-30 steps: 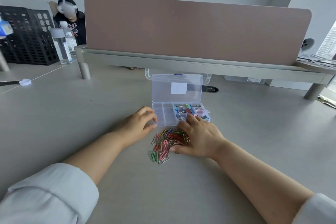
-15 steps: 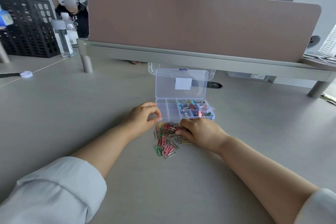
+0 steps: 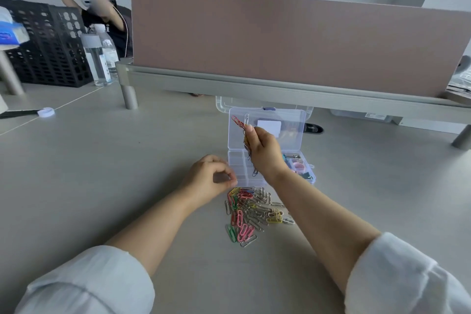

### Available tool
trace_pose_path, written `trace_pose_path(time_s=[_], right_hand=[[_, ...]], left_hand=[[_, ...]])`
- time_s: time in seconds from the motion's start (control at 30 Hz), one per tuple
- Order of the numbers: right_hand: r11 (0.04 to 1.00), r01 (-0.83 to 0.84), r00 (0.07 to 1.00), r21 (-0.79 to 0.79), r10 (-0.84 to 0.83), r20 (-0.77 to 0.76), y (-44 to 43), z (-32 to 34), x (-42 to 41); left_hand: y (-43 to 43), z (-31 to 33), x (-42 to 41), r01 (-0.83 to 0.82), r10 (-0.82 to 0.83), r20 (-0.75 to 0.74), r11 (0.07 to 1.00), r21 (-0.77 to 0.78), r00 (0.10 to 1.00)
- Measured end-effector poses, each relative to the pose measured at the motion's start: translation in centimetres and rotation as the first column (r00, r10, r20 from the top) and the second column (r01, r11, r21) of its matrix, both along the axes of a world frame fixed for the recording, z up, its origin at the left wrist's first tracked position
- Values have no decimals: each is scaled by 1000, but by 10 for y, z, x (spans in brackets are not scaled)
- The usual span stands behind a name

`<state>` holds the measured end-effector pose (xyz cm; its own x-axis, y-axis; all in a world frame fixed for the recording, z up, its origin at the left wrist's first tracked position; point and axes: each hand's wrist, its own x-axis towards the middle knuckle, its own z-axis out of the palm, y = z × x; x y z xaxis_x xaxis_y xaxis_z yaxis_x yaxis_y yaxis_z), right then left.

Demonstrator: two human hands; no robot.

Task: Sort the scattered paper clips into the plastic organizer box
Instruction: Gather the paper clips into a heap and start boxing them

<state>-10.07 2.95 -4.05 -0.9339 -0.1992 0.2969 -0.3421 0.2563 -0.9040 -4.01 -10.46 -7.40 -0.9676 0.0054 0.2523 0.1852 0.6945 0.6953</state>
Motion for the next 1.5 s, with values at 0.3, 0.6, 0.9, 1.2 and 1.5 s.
trace_pose_path(time_s=[0.3,0.6,0.9,1.2,1.5], right_hand=[[993,106,993,44,-103,-62,-4,-15,-10],[989,125,991,73,-122,-52,-3,-18,-9],[993,97,995,75,-98,12,-4,-19,-14],[989,104,993,106,-108,36,-4,-15,-12],[993,92,993,81,-97,61,-2,-12,-7]], left_hand=[[1,0,-2,-4,3,-24,999,-40,1000],[1,-1,1,20,-21,-29,999,-35,999],[0,0,1,35,-36,-38,999,-34,999],[0,0,1,38,-39,-39,999,-26,998],[0,0,1,32,-33,-28,999,-25,999]])
